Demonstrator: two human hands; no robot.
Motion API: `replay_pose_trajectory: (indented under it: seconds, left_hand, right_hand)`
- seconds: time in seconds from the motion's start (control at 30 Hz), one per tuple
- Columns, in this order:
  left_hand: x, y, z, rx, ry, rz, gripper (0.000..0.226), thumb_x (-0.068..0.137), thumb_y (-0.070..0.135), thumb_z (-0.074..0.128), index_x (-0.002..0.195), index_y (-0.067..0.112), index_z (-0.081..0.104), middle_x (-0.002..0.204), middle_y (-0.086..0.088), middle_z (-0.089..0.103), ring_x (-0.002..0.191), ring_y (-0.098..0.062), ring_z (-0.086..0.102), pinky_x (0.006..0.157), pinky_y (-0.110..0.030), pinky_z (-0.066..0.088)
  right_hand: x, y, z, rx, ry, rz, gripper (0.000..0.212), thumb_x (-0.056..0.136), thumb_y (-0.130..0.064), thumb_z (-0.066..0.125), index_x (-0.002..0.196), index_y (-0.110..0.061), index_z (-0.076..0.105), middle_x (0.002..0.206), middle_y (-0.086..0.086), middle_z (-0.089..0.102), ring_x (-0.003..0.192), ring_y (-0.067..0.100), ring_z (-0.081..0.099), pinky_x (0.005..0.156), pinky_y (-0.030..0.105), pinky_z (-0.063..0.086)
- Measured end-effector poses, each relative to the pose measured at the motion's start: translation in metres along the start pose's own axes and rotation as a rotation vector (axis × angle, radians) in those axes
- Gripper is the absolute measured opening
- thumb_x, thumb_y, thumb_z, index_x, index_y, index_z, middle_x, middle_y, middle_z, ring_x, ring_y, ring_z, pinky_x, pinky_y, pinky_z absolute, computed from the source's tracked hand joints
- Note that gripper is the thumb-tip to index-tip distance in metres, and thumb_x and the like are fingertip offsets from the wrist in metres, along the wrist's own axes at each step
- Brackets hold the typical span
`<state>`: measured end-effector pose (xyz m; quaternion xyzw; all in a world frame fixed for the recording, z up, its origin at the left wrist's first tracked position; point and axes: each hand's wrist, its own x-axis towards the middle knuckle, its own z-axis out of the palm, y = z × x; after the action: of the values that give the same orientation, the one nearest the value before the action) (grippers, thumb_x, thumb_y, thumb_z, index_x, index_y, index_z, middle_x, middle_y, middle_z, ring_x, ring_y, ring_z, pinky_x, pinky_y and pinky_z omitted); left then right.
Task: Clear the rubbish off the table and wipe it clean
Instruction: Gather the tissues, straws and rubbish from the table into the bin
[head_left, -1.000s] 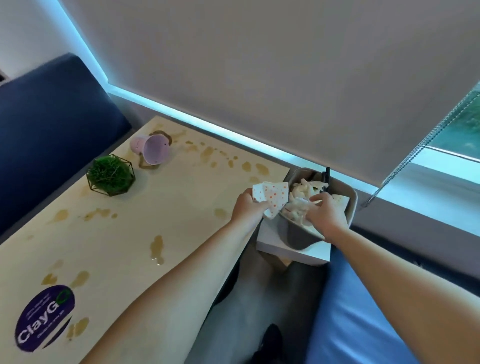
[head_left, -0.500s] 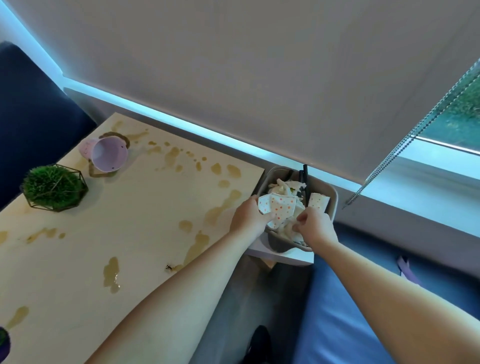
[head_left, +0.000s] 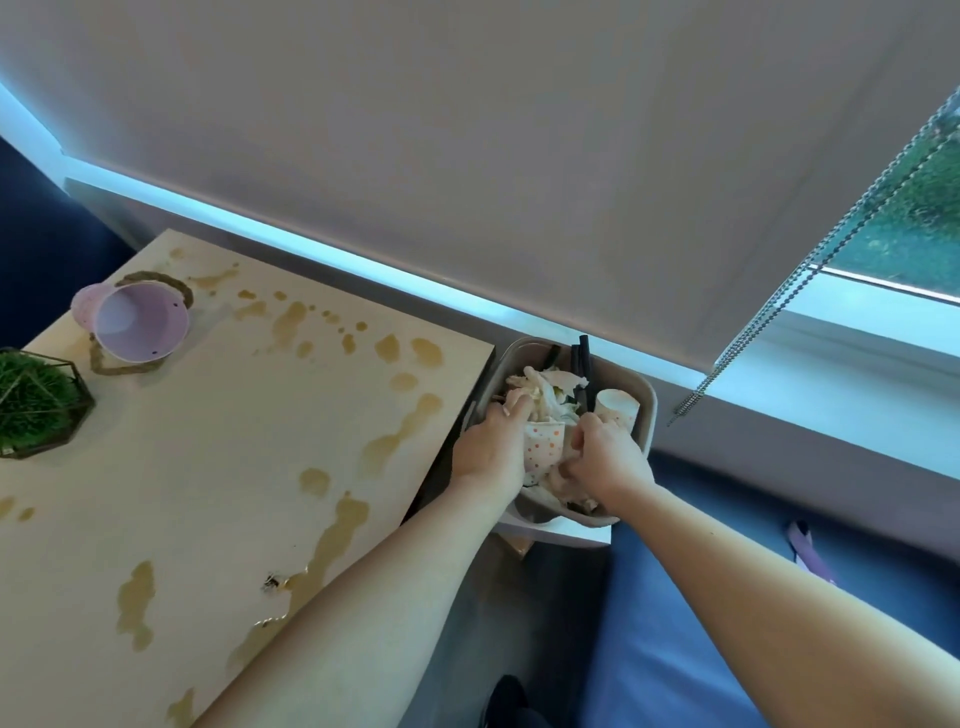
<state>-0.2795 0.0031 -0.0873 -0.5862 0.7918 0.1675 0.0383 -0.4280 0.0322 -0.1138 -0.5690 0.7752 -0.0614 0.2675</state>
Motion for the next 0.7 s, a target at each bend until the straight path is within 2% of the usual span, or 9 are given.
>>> replay_pose_trajectory:
  seconds: [0.17, 0.3, 0.43, 0.53, 0.63, 0.7]
  left_hand:
    - [0.005, 0.006, 0.008, 0.091, -0.006, 0.017, 0.057, 0.090, 0.014, 0.059, 0.139, 0.023, 0.032, 0.128, -0.012, 0.050, 0.099, -0.032, 0.061, 0.063, -0.035, 0.040]
    - [0.001, 0.011, 0.003, 0.160, 0.001, 0.021, 0.064, 0.087, 0.015, 0.066, 0.141, 0.023, 0.033, 0.132, -0.011, 0.044, 0.108, -0.030, 0.055, 0.064, -0.034, 0.041]
    - [-0.008, 0.011, -0.009, 0.243, 0.020, 0.064, 0.058, 0.087, 0.015, 0.066, 0.139, 0.019, 0.041, 0.136, -0.010, 0.039, 0.121, -0.028, 0.044, 0.082, -0.034, 0.046]
    - [-0.018, 0.008, -0.023, 0.248, 0.023, 0.081, 0.058, 0.089, 0.013, 0.062, 0.142, 0.018, 0.039, 0.138, -0.009, 0.042, 0.124, -0.028, 0.042, 0.092, -0.037, 0.043]
    - [-0.028, 0.002, -0.040, 0.186, 0.018, 0.085, 0.053, 0.090, 0.013, 0.061, 0.139, 0.021, 0.043, 0.136, -0.008, 0.045, 0.125, -0.027, 0.043, 0.095, -0.038, 0.042]
    - [-0.035, -0.005, -0.052, 0.137, 0.033, 0.076, 0.044, 0.092, 0.019, 0.059, 0.135, 0.022, 0.048, 0.134, -0.005, 0.048, 0.123, -0.026, 0.044, 0.094, -0.038, 0.042]
  right_hand:
    - [0.004, 0.005, 0.005, -0.106, -0.011, -0.029, 0.011, 0.088, -0.014, 0.058, 0.099, -0.015, 0.059, 0.098, 0.004, 0.059, 0.082, 0.022, 0.057, 0.060, 0.030, 0.044]
    - [0.000, 0.008, 0.000, -0.059, -0.061, -0.011, 0.004, 0.087, -0.018, 0.062, 0.088, -0.015, 0.064, 0.089, 0.002, 0.063, 0.076, 0.020, 0.060, 0.060, 0.030, 0.052]
    - [-0.010, 0.002, -0.011, -0.006, -0.105, 0.007, 0.017, 0.087, -0.021, 0.056, 0.080, -0.011, 0.068, 0.082, 0.004, 0.067, 0.071, 0.022, 0.065, 0.063, 0.035, 0.059]
    - [-0.019, -0.010, -0.026, -0.050, -0.103, -0.004, 0.017, 0.088, -0.021, 0.050, 0.088, -0.016, 0.067, 0.085, 0.001, 0.067, 0.073, 0.020, 0.065, 0.063, 0.035, 0.057]
    - [-0.027, -0.023, -0.043, -0.088, -0.075, 0.029, 0.023, 0.087, -0.012, 0.043, 0.093, -0.017, 0.064, 0.089, 0.002, 0.066, 0.072, 0.020, 0.062, 0.060, 0.031, 0.052]
    - [-0.032, -0.034, -0.053, -0.094, -0.019, 0.027, 0.031, 0.088, -0.008, 0.039, 0.101, -0.017, 0.066, 0.101, 0.004, 0.063, 0.078, 0.021, 0.061, 0.062, 0.032, 0.053]
